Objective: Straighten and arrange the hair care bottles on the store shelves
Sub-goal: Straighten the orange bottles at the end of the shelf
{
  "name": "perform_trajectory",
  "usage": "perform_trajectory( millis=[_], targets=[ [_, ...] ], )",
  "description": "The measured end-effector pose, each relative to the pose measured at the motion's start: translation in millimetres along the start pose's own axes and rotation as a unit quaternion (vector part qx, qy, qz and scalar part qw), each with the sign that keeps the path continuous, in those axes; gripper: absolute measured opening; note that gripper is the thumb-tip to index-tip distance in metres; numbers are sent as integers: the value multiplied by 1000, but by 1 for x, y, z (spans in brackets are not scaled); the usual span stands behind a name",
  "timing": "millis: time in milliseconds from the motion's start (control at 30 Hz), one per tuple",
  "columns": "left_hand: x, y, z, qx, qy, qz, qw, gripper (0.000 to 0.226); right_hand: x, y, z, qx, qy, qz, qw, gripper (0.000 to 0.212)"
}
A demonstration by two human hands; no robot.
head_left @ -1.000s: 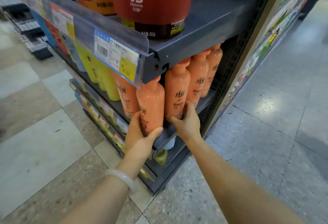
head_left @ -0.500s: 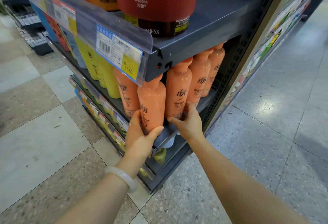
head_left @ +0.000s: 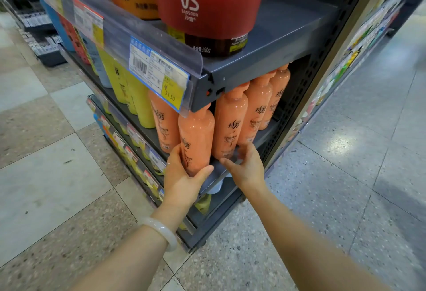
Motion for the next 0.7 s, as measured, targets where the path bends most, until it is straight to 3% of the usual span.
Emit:
perform_trajectory(
  millis=[233, 333, 400, 533, 700],
  targets=[
    [-10, 0, 25, -31, -17, 6, 999, 57, -57, 10, -18, 4, -15, 63, 998, 13],
    [-11, 11, 53, 22, -22, -5, 1000, 56, -86, 21, -46, 2, 2, 98, 995, 15],
    [-7, 19, 75, 42, -20, -23, 999, 55, -102, 29, -72, 4, 12, 103, 995, 5],
    [9, 33, 130, 76, -25, -25, 996, 49, -115, 51, -126, 14, 8, 78, 997, 26],
    [35, 47, 196, 97, 42, -31, 994, 49, -94, 89, -166, 36, -102, 6, 994, 45]
  ],
)
Point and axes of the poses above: each hand's wrist, its own x-axis towards the middle knuckle, its own z-axis out of the back of the hand, y = z × x, the point moved 4 cm from there along x, towards the middle knuckle, and after that the axes turned 7 degrees about -z, right-handed, at the moved point
